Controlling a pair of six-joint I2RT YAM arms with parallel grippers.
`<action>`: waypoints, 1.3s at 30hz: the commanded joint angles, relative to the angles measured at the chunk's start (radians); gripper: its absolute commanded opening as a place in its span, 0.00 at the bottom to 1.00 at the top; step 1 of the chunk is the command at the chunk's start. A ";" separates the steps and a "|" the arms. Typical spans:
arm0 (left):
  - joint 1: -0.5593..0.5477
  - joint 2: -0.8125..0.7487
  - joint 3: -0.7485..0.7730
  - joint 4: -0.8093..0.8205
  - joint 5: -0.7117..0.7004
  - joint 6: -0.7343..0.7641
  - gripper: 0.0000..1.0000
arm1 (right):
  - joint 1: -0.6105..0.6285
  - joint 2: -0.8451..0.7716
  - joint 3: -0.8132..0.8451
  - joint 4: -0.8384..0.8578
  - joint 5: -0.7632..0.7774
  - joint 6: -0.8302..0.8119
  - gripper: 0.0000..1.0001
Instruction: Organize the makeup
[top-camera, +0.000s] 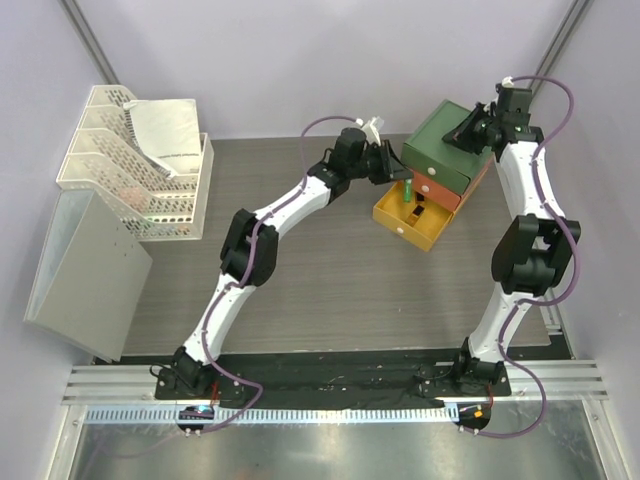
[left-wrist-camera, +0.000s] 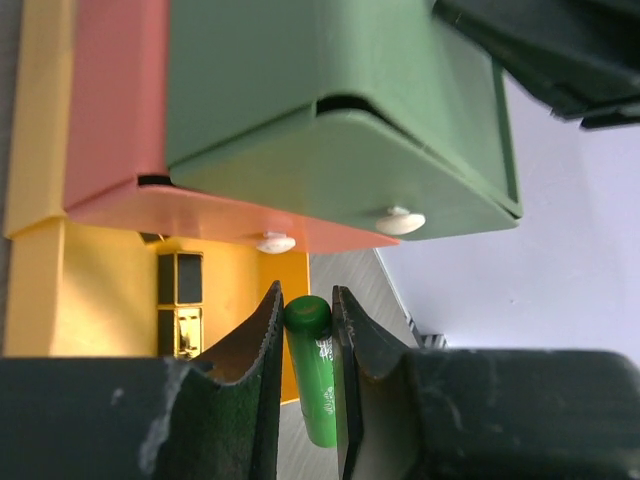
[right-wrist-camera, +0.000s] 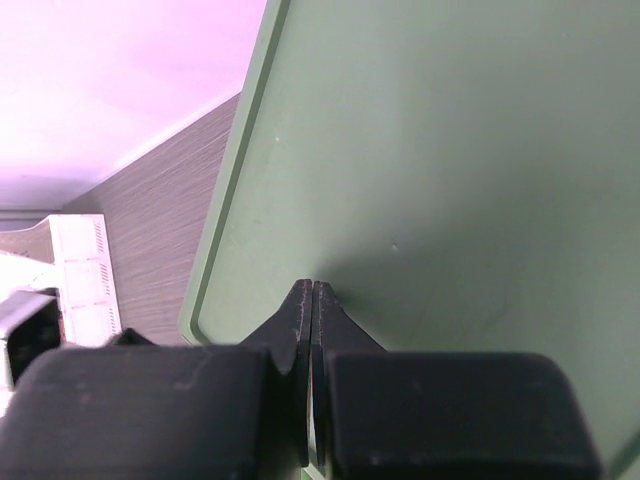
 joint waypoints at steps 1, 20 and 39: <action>-0.005 -0.013 -0.015 0.125 0.012 -0.060 0.03 | 0.004 0.089 0.016 -0.126 0.018 -0.015 0.01; 0.010 -0.100 -0.139 0.137 0.061 -0.031 0.30 | 0.003 0.104 0.027 -0.109 0.010 -0.015 0.01; 0.029 -0.153 -0.684 0.479 0.115 -0.342 0.00 | 0.001 0.132 -0.013 -0.089 -0.002 -0.004 0.01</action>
